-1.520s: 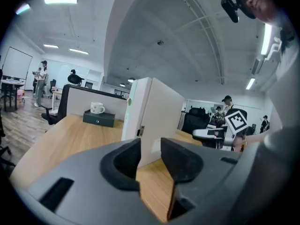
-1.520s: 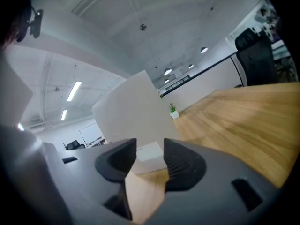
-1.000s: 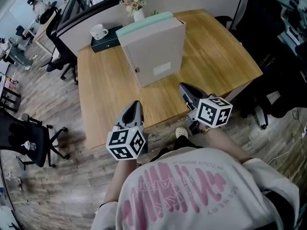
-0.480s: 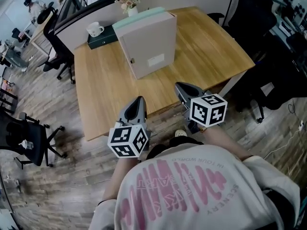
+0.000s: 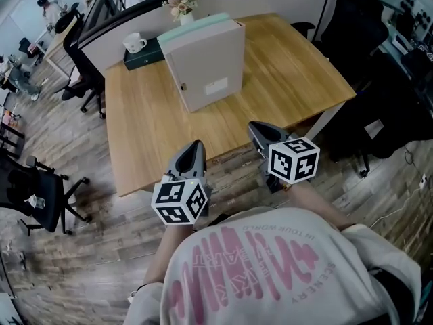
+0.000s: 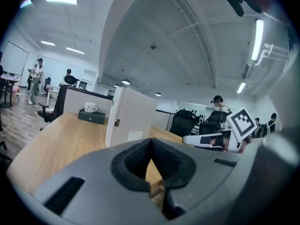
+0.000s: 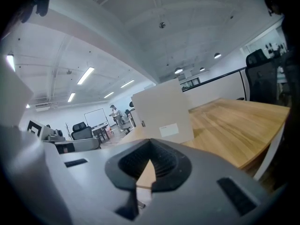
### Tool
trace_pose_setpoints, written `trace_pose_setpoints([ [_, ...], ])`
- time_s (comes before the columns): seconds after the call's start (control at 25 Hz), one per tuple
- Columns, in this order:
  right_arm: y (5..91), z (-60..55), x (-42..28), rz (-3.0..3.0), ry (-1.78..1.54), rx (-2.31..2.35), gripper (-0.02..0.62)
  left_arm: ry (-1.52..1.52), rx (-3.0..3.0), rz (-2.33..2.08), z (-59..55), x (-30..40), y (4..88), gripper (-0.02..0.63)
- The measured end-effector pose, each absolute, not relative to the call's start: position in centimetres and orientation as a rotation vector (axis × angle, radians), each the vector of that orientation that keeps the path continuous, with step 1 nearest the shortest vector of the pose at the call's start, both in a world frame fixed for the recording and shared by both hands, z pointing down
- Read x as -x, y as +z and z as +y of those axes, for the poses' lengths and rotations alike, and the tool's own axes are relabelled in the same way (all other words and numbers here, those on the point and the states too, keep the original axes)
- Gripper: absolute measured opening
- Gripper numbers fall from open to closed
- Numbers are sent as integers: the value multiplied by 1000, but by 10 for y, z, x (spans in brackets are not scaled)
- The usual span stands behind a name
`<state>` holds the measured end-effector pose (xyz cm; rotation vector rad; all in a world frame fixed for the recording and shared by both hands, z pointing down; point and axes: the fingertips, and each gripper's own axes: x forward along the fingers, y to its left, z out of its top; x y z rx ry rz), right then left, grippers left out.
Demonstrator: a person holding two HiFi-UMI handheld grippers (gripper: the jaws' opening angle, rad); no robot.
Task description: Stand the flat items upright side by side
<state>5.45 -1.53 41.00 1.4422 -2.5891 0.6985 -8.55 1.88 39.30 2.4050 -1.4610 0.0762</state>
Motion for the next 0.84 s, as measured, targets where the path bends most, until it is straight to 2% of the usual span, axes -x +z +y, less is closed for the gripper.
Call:
trace_pose_setpoints([
  [0.84, 431, 36, -97, -2555, 734, -1345, -3, -3, -2203, -1564, 73, 65, 410, 2],
])
